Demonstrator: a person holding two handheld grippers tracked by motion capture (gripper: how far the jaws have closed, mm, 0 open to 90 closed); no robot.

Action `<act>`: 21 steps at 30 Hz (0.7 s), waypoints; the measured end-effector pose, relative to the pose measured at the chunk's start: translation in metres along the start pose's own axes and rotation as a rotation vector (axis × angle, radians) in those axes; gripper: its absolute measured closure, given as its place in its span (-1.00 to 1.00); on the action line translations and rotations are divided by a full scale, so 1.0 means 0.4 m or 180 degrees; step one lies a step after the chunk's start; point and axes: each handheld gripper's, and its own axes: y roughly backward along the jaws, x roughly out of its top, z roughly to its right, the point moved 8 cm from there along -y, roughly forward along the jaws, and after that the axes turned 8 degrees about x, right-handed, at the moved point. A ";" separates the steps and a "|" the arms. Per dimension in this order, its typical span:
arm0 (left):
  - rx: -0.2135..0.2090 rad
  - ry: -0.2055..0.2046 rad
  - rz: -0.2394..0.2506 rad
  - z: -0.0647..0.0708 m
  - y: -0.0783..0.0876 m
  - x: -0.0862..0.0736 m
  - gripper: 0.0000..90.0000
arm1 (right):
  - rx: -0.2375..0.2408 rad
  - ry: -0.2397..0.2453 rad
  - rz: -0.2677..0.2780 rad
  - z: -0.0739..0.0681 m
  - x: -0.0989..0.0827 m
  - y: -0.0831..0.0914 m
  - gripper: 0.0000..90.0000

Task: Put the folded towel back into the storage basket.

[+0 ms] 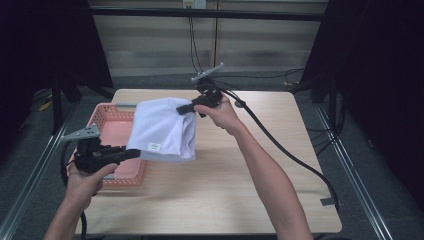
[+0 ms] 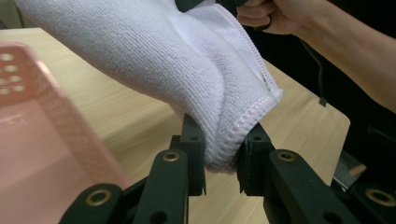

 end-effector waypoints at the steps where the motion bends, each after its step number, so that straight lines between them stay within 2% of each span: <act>1: 0.0032 0.0015 0.0025 -0.013 0.015 -0.001 0.69 | 0.0020 -0.0002 -0.0018 -0.004 0.014 -0.015 0.63; 3: 0.0147 0.0086 0.0085 -0.042 0.054 -0.003 0.69 | 0.0047 0.0009 -0.0006 -0.012 0.039 -0.044 0.63; 4: 0.0147 0.0086 0.0085 -0.042 0.054 -0.003 0.69 | 0.0047 0.0009 -0.0006 -0.012 0.039 -0.044 0.63; 5: 0.0191 0.0045 0.0119 -0.054 0.083 -0.005 0.69 | 0.0077 0.0014 -0.0020 -0.022 0.067 -0.081 0.63; 6: 0.0191 0.0045 0.0119 -0.054 0.083 -0.005 0.69 | 0.0077 0.0014 -0.0020 -0.022 0.067 -0.081 0.63; 7: 0.0231 0.0133 0.0169 -0.077 0.105 -0.007 0.69 | 0.0104 0.0014 -0.0025 -0.029 0.087 -0.114 0.63; 8: 0.0231 0.0133 0.0169 -0.077 0.105 -0.007 0.69 | 0.0115 -0.0011 -0.0023 -0.030 0.093 -0.126 0.63; 10: 0.0327 0.0237 0.0181 -0.121 0.136 -0.021 0.69 | 0.0143 -0.0046 -0.0030 -0.032 0.108 -0.159 0.63; 13: 0.0370 0.0280 0.0192 -0.140 0.155 -0.027 0.69 | 0.0157 -0.0067 -0.0057 -0.036 0.118 -0.184 0.63; 14: 0.0412 0.0316 0.0216 -0.157 0.175 -0.029 0.69 | 0.0149 -0.0064 -0.0062 -0.044 0.135 -0.213 0.63; 18: 0.0486 0.0363 0.0241 -0.183 0.208 -0.035 0.69 | 0.0174 -0.0084 -0.0046 -0.059 0.162 -0.261 0.64; 19: 0.0566 0.0413 0.0219 -0.204 0.226 -0.048 0.69 | 0.0168 -0.0081 -0.0053 -0.061 0.165 -0.280 0.64; 20: 0.0566 0.0413 0.0219 -0.204 0.226 -0.048 0.69 | 0.0168 -0.0081 -0.0053 -0.061 0.165 -0.280 0.64; 21: 0.0571 0.0455 0.0218 -0.214 0.232 -0.055 0.69 | 0.0164 -0.0105 -0.0064 -0.061 0.165 -0.314 0.64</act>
